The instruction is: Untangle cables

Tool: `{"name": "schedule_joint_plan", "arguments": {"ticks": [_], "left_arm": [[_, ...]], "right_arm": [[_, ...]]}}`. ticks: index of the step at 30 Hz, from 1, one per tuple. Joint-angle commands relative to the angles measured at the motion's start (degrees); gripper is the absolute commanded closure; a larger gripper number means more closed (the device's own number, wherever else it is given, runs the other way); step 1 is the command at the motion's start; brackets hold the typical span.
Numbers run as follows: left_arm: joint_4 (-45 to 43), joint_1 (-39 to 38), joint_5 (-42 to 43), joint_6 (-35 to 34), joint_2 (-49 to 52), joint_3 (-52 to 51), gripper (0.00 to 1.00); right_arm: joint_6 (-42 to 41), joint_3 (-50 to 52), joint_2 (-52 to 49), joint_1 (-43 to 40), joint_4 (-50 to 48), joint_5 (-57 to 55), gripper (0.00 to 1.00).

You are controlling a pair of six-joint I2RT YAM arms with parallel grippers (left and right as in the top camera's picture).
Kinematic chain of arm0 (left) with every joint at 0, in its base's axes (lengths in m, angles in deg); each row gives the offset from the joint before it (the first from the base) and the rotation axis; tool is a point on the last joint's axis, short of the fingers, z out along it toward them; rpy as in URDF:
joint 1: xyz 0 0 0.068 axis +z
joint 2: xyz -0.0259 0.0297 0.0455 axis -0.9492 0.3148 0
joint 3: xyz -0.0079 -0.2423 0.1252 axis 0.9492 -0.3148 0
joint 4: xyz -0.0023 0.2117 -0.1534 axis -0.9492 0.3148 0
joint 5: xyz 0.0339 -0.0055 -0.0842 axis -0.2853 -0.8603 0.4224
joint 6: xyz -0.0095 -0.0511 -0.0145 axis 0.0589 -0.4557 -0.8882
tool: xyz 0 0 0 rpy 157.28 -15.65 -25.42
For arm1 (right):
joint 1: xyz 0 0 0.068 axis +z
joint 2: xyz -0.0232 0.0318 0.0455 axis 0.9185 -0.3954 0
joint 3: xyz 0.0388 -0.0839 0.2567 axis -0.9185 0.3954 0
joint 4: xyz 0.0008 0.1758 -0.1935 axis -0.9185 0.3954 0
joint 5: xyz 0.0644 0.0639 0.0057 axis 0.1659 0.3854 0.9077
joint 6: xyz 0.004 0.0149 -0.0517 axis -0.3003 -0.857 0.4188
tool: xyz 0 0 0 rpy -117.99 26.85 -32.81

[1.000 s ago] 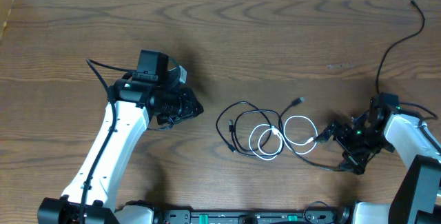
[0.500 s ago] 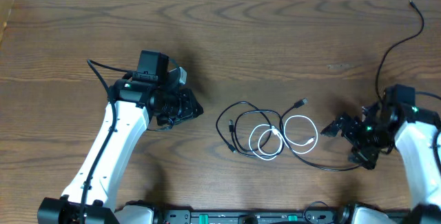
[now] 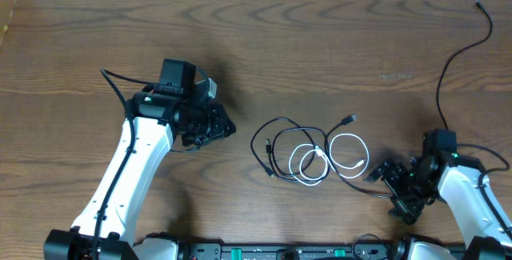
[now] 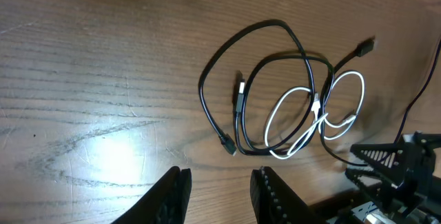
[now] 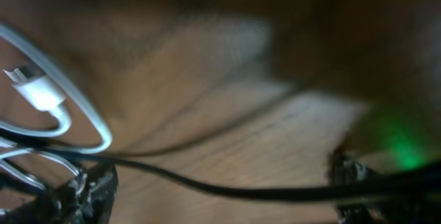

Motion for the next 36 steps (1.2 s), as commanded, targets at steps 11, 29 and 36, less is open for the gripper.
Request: {"name": "schedule_joint_plan", "arguments": {"ticks": [11,29,36], "left_arm": [[0.2,-0.1,-0.7,1.0,-0.3,-0.6,0.66],[0.4,-0.1,-0.7,1.0,-0.3,-0.6,0.66],[0.4,-0.1,-0.7,1.0,-0.3,-0.6,0.66]], "right_arm": [[-2.2,2.9,0.3,0.3,-14.8,-0.6,0.78],[6.4,-16.9,0.4,-4.3,-24.5,34.0,0.99],[1.4,-30.8,0.4,-6.6,-39.1,46.0,0.98]]}}
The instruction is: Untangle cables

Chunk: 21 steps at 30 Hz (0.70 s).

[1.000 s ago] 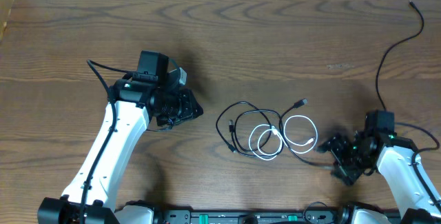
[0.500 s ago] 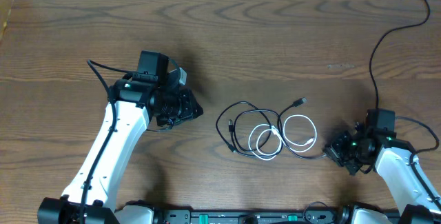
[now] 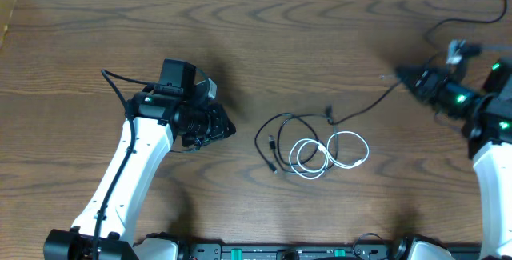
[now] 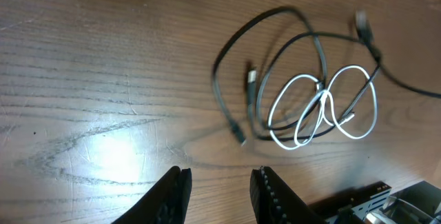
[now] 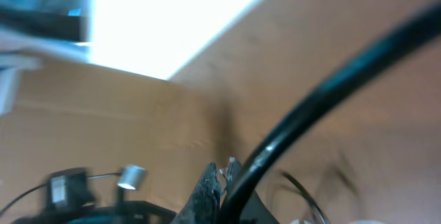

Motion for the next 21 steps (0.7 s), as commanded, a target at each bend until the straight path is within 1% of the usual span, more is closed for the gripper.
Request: {"name": "schedule_joint_plan", "arguments": {"ticks": [1,4,6,8,12,13,16,17,18,20,21], "left_arm": [[0.2,-0.1,-0.7,1.0,-0.3,-0.5,0.67],[0.2,-0.1,-0.7,1.0,-0.3,-0.5,0.67],[0.2,-0.1,-0.7,1.0,-0.3,-0.5,0.66],[0.2,-0.1,-0.7,1.0,-0.3,-0.5,0.67],[0.2,-0.1,-0.7,1.0,-0.3,-0.5,0.67],[0.2,-0.1,-0.7,1.0,-0.3,-0.5,0.66],[0.2,-0.1,-0.7,1.0,-0.3,-0.5,0.67],[0.2,-0.1,-0.7,1.0,-0.3,-0.5,0.67],[0.2,-0.1,-0.7,1.0,-0.3,-0.5,0.66],[0.2,-0.1,-0.7,1.0,-0.3,-0.5,0.67],[0.1,-0.1,-0.6,1.0,-0.3,-0.5,0.67]], "right_arm": [[-4.2,-5.6,0.1,-0.7,-6.9,9.4,0.98],[-6.6,-7.4,0.1,-1.0,-12.7,9.4,0.98],[-8.3,-7.6,0.1,-1.7,-20.4,9.4,0.99],[-10.1,-7.6,0.1,-2.5,-24.9,9.6,0.99],[-11.1,-7.6,0.1,-2.8,-30.7,16.2,0.97],[-11.1,-7.5,0.1,-2.8,-30.6,18.0,0.93],[-11.0,-7.4,0.0,-2.8,-28.0,18.2,0.91],[-10.5,-7.4,-0.1,-2.8,-25.8,18.2,0.96],[-10.0,-7.4,-0.1,-2.7,-24.1,18.2,0.99],[-8.2,-7.4,-0.1,-2.0,-17.1,17.5,0.99],[-6.7,-7.4,-0.2,-1.3,-12.1,17.6,0.99]]}}
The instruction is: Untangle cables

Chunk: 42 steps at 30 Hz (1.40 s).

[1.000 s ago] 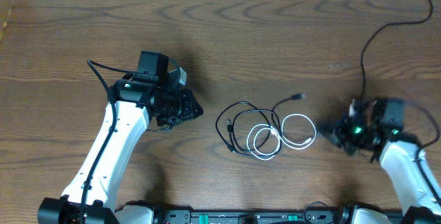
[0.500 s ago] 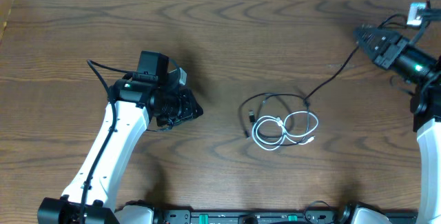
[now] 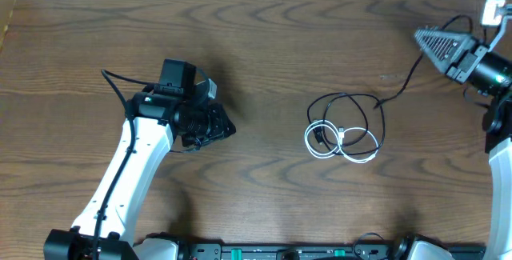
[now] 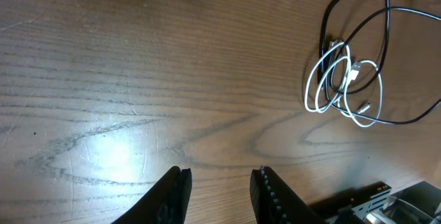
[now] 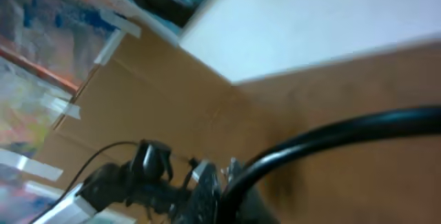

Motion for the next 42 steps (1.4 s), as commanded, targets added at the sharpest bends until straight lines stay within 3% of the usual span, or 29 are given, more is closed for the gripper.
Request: {"name": "schedule_joint_plan", "arguments": {"ticks": [1,5,9,11,13,16,20,25,26,29,34,37,42], "left_arm": [[-0.1,-0.1,-0.5,1.0,-0.3,-0.5,0.67],[-0.9,-0.1,-0.5,1.0,-0.3,-0.5,0.67],[-0.7,-0.1,-0.5,1.0,-0.3,-0.5,0.67],[-0.5,-0.1,-0.5,1.0,-0.3,-0.5,0.67],[-0.5,-0.1,-0.5,1.0,-0.3,-0.5,0.67],[-0.6,-0.1,-0.7,1.0,-0.3,-0.5,0.67],[-0.4,-0.1,-0.7,1.0,-0.3,-0.5,0.67],[0.0,-0.1,-0.7,1.0,-0.3,-0.5,0.67],[0.0,-0.1,-0.7,1.0,-0.3,-0.5,0.67],[0.0,-0.1,-0.7,1.0,-0.3,-0.5,0.67],[0.2,-0.1,-0.7,1.0,-0.3,-0.5,0.67],[0.2,-0.1,-0.7,1.0,-0.3,-0.6,0.67],[0.2,-0.1,-0.7,1.0,-0.3,-1.2,0.67]], "right_arm": [[4.0,-0.5,-0.3,2.1,9.9,1.0,0.98],[14.0,-0.5,-1.0,7.3,23.3,-1.3,0.99],[20.4,-0.5,-1.1,13.9,42.4,-27.0,0.99],[21.3,-0.5,-1.1,16.5,47.0,-36.0,0.99],[25.1,-0.5,-1.1,18.9,48.4,-37.5,0.99],[31.1,-0.5,-1.1,22.1,46.1,-29.8,0.99],[32.0,-0.5,-1.0,22.9,35.8,-19.6,0.99],[18.1,-0.5,-0.4,18.1,8.7,-14.0,0.99],[13.1,-0.5,-0.2,15.2,-0.5,-14.4,0.99],[7.4,-0.5,-0.2,9.4,-9.7,-17.7,0.99],[7.8,-0.5,-0.2,-2.5,-2.4,-26.4,0.99],[14.8,-0.5,-0.2,-8.9,8.7,-32.8,0.99],[25.1,-0.5,-1.0,-16.5,28.3,-59.6,0.99]]}}
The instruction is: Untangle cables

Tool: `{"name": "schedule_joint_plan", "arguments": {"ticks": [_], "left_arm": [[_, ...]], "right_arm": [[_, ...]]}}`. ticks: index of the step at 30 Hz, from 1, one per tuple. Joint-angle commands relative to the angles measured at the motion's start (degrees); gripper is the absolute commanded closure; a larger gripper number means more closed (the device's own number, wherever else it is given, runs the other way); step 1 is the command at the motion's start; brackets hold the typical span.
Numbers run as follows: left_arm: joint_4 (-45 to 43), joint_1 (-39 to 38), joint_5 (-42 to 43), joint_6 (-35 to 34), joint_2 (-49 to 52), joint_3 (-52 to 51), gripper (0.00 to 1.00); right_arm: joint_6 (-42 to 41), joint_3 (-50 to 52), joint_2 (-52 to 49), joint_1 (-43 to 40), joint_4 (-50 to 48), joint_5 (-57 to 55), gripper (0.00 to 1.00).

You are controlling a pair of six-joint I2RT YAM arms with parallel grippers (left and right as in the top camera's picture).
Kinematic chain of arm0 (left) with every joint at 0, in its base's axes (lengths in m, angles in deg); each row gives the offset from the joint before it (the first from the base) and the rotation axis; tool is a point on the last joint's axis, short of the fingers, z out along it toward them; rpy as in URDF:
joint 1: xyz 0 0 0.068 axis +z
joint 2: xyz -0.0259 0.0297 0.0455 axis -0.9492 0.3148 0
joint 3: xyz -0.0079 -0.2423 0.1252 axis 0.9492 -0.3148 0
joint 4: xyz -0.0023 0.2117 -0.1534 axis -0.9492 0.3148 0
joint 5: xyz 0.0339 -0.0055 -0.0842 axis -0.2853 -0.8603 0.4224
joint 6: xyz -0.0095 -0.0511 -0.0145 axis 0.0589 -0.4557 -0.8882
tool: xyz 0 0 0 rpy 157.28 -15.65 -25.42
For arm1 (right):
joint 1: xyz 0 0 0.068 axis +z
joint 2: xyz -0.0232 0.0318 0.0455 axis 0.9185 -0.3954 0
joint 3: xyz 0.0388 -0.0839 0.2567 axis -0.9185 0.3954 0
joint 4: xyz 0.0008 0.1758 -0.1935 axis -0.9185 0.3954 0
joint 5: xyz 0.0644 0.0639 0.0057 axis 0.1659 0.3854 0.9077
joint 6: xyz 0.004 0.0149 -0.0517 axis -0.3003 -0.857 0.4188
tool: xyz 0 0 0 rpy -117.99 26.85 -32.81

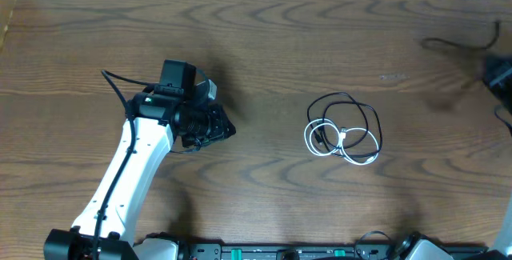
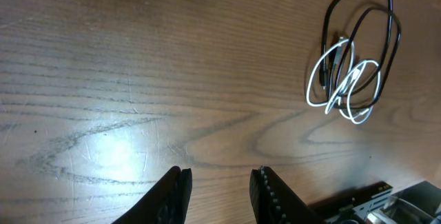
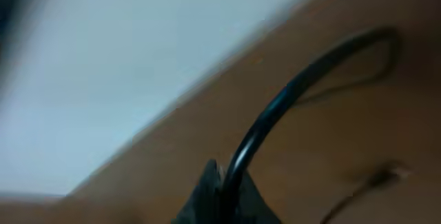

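A small tangle lies right of the table's middle: a white cable [image 1: 340, 144] looped with a thin black cable [image 1: 352, 104]. The left wrist view shows that white cable [image 2: 344, 89] and black cable [image 2: 362, 17] at the upper right. My left gripper [image 2: 217, 189] hovers open over bare wood far to the left of them; in the overhead view the left gripper [image 1: 224, 128] is dark. A second, longer black cable [image 1: 448, 44] lies blurred at the far right, apart from the tangle. My right gripper [image 3: 227, 189] is shut on this black cable [image 3: 289, 96].
The wooden table [image 1: 264, 44] ends at a white strip along the far edge. My right arm [image 1: 500, 72] shows only as a dark blur at the right edge. The left arm [image 1: 136, 164] reaches in from the front left.
The black cable that ran from the tangle to my right gripper no longer touches the tangle; it now lies at the far right. The right gripper has moved further right. The tangle stayed put.
First my right gripper was low at the front right beside the tangle, on a black cable. Then it was at the far right with that cable stretched from the tangle. Then the tangle lay further right, smaller. Now the held cable is apart from it. The left arm stayed still.
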Motion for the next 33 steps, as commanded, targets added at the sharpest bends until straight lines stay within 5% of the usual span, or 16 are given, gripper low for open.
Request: {"name": "schedule_joint_plan", "arguments": {"ticks": [1,8,18,33], "left_arm": [[0.1,-0.1,-0.6,1.0,-0.3,-0.9,0.67],[0.3,-0.1,-0.6,1.0,-0.3,-1.0,0.67],[0.4,-0.1,-0.6,1.0,-0.3,-1.0,0.67],[0.3,-0.1,-0.6,1.0,-0.2,-1.0,0.67]], "right_arm": [[8.7,-0.2,-0.6,-2.7,4.5,-22.1,0.99],[11.1,-4.1,-2.1,-2.5,8.2,-34.8,0.99],[12.1,-29.6,-15.4,1.2,33.6,-53.8,0.99],[15.3,-49.3,-6.0,10.3,40.0,-52.9,0.99]]}}
